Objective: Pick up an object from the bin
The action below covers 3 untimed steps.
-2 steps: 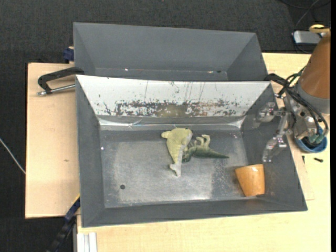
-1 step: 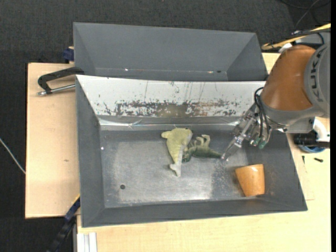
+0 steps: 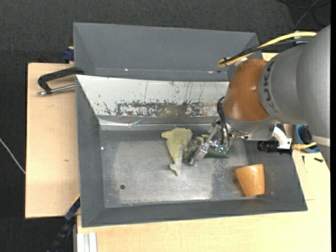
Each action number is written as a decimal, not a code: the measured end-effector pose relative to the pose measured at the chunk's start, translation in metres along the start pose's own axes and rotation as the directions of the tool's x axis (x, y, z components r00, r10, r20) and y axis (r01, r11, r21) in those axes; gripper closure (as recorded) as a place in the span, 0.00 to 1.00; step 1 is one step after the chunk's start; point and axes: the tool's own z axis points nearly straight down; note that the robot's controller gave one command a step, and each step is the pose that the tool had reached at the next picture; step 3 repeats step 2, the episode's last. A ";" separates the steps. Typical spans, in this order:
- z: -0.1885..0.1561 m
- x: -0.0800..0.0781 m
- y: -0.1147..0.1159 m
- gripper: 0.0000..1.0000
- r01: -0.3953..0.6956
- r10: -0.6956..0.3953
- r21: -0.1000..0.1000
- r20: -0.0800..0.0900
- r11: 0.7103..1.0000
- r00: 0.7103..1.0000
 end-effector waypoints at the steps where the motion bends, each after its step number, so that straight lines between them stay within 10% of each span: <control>1: -0.002 -0.002 -0.003 1.00 -0.004 0.004 0.002 0.003 1.000 1.000; 2: -0.137 0.001 0.004 1.00 0.009 -0.009 -0.004 0.011 1.000 1.000; 3: -0.137 0.001 0.004 1.00 0.009 -0.009 -0.004 0.011 1.000 1.000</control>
Offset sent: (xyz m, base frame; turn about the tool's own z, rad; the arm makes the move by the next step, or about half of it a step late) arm 0.0000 0.0000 0.0000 0.0000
